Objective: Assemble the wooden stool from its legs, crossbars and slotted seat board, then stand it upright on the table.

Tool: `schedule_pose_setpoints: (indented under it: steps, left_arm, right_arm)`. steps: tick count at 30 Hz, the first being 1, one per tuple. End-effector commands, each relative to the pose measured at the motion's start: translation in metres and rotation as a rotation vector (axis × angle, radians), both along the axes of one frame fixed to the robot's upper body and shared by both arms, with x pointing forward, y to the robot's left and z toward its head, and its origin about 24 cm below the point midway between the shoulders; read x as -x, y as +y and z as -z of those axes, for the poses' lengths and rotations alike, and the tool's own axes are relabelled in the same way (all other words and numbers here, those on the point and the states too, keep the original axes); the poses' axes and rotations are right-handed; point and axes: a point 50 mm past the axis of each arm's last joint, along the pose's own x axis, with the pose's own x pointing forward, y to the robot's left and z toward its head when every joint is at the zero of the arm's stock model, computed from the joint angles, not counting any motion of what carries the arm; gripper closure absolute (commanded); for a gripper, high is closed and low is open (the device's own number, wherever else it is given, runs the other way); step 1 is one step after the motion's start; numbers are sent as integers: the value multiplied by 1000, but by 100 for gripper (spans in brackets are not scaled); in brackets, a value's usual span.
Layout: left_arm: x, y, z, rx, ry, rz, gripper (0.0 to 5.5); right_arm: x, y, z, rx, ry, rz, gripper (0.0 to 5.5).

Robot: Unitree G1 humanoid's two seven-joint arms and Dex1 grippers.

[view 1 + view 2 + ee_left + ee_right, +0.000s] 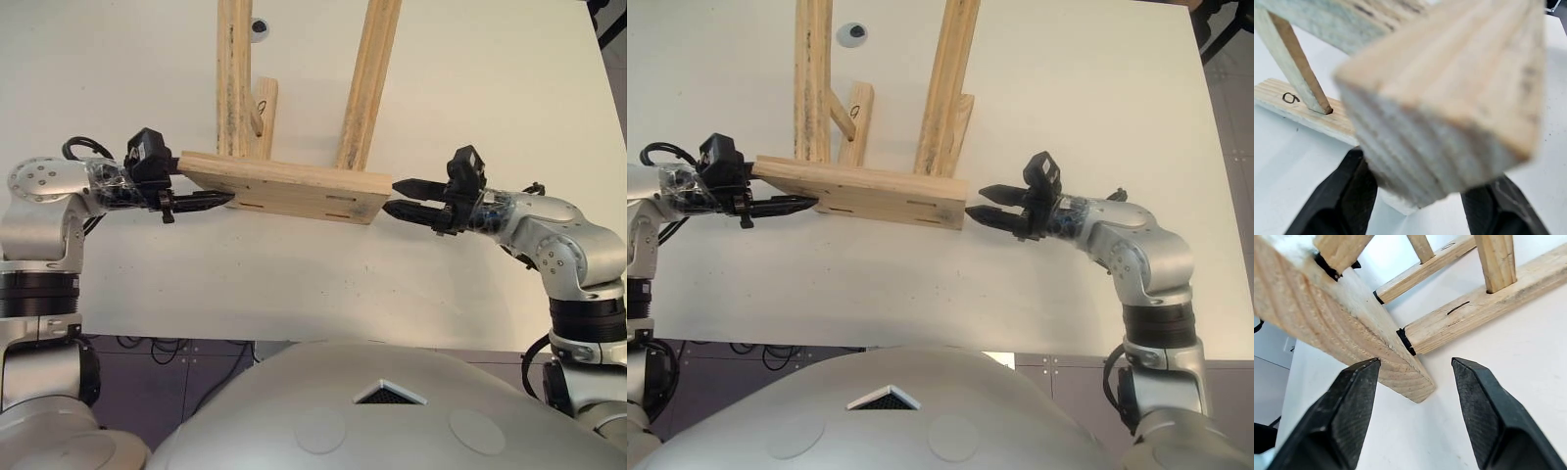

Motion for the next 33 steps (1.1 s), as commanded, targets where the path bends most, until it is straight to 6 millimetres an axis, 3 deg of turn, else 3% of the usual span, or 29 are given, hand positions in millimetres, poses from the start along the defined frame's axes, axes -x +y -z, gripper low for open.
schedule_pose_setpoints:
  steps: [1,8,17,25,27,33]
  left_arm:
    - [0,-14,-2,90,-1,3,337]
    - [4,-20,-5,126,22,43,377]
    - [4,-17,-9,149,62,86,387]
    - [0,-17,-17,252,156,120,390]
    - [-1,-16,-21,289,189,115,390]
    - [-5,-7,-36,384,382,-15,390]
  right_arm:
    - [-5,-9,-7,-5,-5,-76,279]
    - [-19,2,-9,-53,-16,-110,279]
    - [-53,-11,-8,3,-82,-23,279]
    - [-49,7,-21,-174,-27,-211,279]
    - [-48,7,-25,-212,4,-223,307]
    - [-31,-6,-51,-317,342,-324,338]
